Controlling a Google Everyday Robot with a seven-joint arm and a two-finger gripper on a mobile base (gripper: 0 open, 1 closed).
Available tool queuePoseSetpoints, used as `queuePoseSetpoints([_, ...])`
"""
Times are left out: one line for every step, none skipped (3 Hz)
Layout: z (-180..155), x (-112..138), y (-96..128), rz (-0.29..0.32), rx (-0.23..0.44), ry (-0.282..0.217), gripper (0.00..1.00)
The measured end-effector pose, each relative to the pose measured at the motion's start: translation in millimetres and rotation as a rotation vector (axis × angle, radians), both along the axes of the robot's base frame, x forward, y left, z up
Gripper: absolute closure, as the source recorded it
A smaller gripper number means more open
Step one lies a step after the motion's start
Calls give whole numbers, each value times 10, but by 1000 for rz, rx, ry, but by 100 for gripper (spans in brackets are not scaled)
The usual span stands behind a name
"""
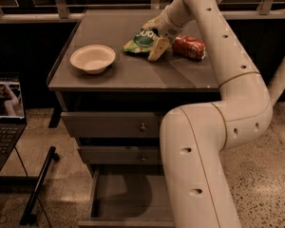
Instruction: Place green rice chip bag into bottom drawer
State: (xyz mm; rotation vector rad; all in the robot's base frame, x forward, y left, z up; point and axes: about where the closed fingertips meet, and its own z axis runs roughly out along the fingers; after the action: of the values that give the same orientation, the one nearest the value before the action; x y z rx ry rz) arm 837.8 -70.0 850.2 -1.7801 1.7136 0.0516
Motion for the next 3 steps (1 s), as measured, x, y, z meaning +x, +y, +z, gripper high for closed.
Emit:
queuePoseSetpoints([0, 0, 0, 0, 0, 0, 67])
queuePoseSetpoints([-1, 0, 0, 0, 0, 0, 90])
queuePoseSetpoints([-1, 0, 1, 0, 0, 0, 100])
